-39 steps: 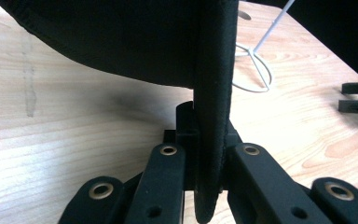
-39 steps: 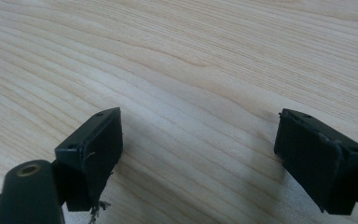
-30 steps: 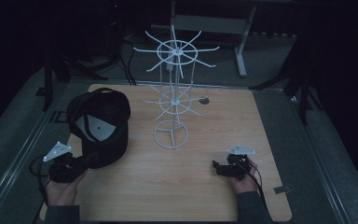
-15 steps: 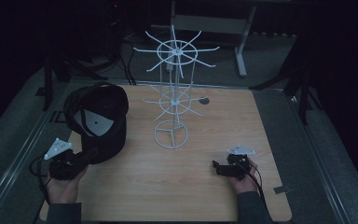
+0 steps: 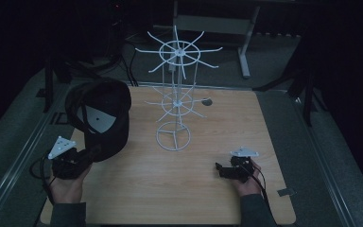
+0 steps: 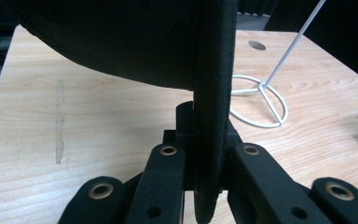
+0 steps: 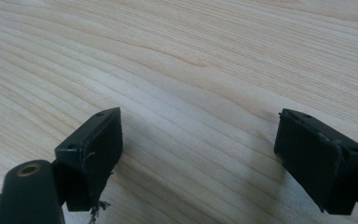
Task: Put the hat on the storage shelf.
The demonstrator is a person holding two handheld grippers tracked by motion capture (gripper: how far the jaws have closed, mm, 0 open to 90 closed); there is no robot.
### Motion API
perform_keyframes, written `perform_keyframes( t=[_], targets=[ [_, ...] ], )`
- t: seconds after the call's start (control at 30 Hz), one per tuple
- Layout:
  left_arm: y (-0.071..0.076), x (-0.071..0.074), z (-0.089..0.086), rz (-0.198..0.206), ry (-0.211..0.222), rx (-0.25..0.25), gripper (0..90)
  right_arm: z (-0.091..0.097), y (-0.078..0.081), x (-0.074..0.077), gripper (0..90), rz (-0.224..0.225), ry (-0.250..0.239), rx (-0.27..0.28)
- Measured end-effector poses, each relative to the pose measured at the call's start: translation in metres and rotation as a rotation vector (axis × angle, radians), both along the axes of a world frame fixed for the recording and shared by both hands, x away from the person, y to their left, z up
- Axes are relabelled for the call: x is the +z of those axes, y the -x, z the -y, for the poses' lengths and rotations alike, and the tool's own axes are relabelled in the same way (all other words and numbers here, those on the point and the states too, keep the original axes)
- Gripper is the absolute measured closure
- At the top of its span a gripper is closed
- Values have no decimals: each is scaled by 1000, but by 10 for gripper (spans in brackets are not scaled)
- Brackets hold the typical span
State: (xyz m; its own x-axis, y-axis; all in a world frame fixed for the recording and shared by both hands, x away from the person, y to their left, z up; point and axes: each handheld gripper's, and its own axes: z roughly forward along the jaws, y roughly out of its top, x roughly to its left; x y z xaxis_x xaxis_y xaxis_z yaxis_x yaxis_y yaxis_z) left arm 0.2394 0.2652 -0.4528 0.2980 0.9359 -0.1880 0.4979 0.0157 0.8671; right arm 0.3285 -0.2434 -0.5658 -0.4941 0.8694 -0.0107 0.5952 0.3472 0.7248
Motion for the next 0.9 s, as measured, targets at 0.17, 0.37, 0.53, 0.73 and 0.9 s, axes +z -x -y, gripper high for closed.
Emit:
perform_keyframes(
  t=[0.17,0.37,0.53,0.73,0.9],
  targets=[
    [-1,6,3,18,-17,7,867,0,0,0,150,0,-1,-1],
    [-2,13,6,40,-33,17,866,0,0,0,150,0,-1,-1],
    [-3,17,9,53,-44,23,867,0,0,0,149,1,0,1],
    [-5,22,14,74,-56,31,867,0,0,0,150,1,0,1],
    [-6,26,17,89,-57,34,867,0,0,0,150,1,-1,0]
  ],
)
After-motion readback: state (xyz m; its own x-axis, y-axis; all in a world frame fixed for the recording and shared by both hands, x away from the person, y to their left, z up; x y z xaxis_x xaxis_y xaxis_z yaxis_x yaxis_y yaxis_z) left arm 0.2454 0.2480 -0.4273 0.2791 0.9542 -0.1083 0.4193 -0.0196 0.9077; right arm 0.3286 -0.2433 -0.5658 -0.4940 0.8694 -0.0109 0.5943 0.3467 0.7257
